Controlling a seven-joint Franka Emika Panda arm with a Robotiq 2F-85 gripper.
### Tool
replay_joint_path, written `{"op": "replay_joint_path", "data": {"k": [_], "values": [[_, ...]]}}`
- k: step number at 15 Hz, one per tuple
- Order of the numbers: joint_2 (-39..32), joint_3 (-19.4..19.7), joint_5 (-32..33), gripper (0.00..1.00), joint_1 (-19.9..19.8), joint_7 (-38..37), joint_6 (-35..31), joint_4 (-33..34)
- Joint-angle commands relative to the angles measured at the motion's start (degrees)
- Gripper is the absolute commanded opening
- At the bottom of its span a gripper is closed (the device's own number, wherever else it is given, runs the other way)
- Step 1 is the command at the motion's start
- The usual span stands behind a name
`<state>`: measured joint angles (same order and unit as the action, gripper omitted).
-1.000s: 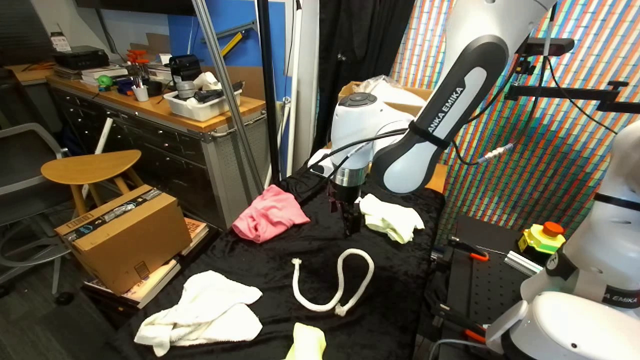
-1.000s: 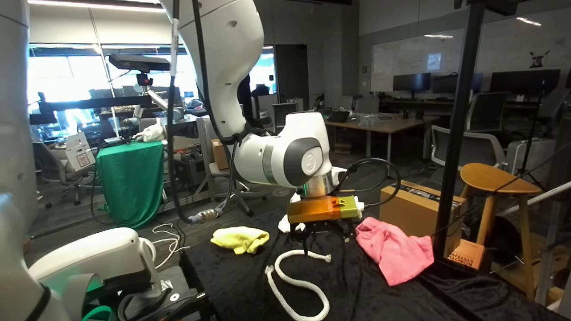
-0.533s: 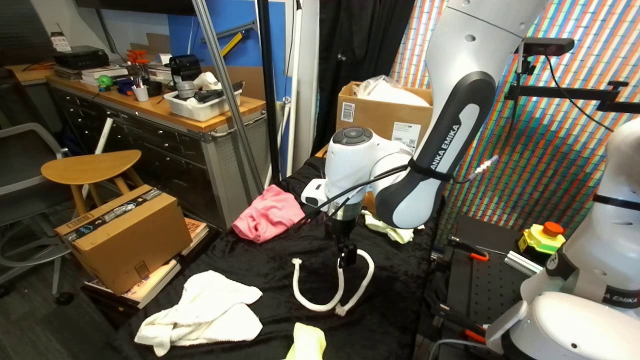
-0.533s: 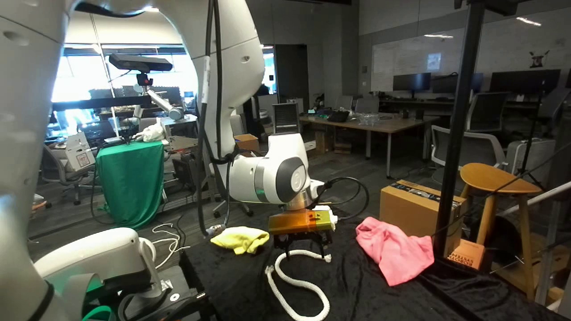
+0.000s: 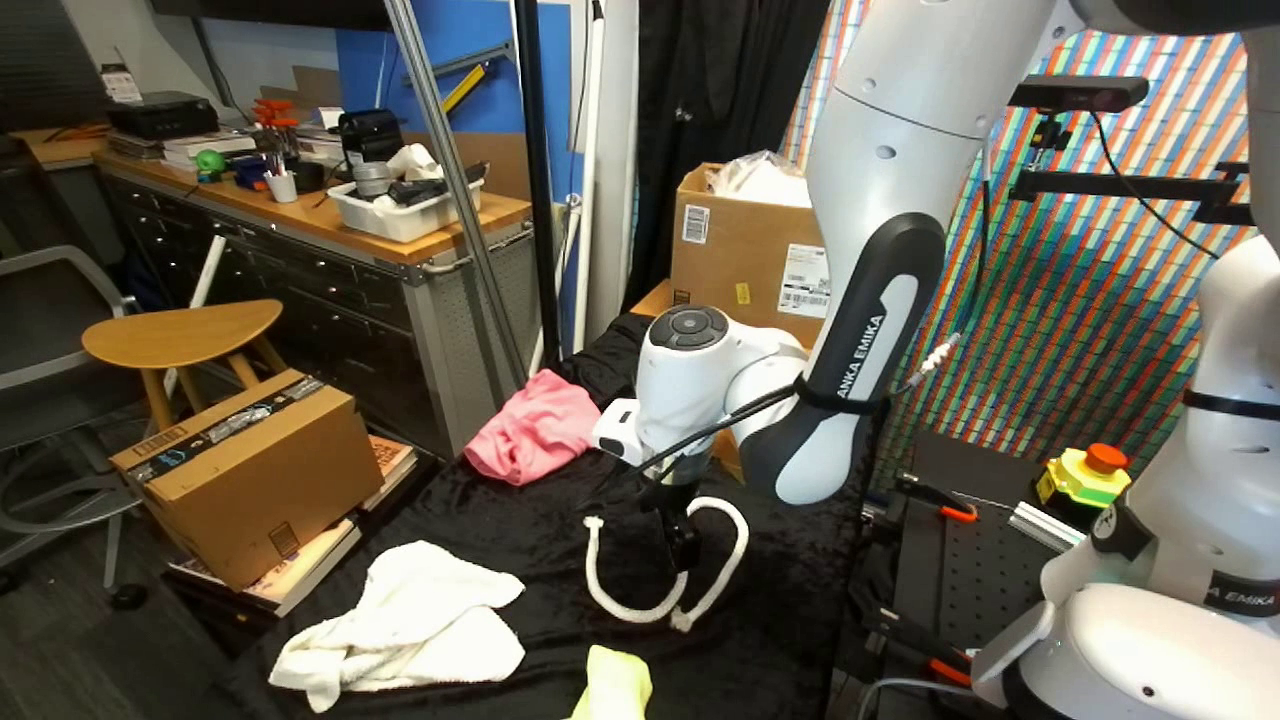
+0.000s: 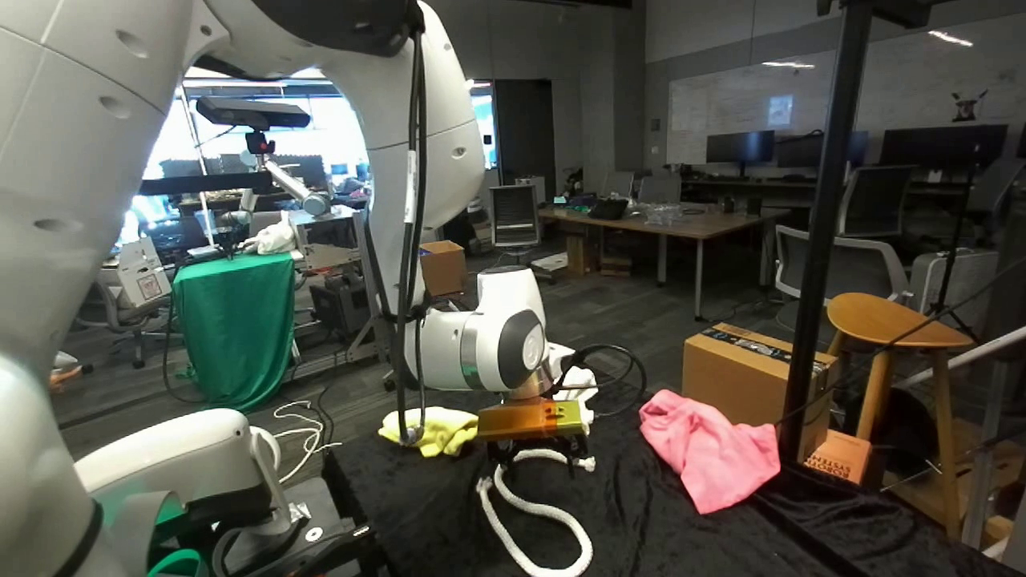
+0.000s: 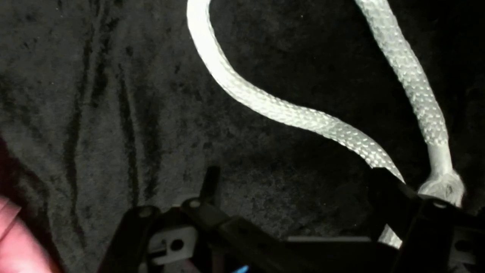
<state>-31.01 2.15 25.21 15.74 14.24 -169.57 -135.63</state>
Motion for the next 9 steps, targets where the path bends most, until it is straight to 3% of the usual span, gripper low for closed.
{"op": "replay_joint_path", "data": {"k": [1, 9], "values": [[-2.6, 1.3, 0.7, 1.00, 1.8, -2.3, -0.9, 1.6], [-2.0, -2.2, -1.0, 1.00, 0.3, -1.8, 1.2, 0.3]]}}
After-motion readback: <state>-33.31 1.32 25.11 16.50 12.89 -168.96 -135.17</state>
